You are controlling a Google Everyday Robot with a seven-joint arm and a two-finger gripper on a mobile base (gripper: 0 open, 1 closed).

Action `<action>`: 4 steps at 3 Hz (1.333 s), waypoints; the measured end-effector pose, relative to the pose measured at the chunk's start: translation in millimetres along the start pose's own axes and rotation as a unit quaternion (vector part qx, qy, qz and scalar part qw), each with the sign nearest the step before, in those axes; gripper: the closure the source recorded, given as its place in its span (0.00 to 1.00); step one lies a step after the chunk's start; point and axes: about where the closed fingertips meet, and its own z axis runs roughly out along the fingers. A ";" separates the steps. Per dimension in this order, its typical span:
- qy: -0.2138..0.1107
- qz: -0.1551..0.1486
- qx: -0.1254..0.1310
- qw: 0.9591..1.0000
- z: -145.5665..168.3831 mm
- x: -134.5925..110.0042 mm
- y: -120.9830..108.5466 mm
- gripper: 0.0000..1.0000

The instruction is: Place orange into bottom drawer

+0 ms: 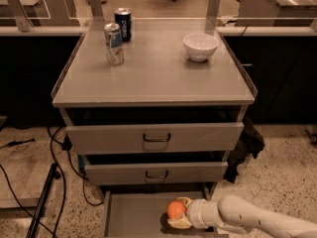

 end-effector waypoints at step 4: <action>-0.064 -0.052 -0.041 0.996 125.3 74.4 -39.0 1.00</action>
Offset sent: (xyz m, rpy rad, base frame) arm 0.0468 0.0130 -0.1335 0.0959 -0.1367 0.0758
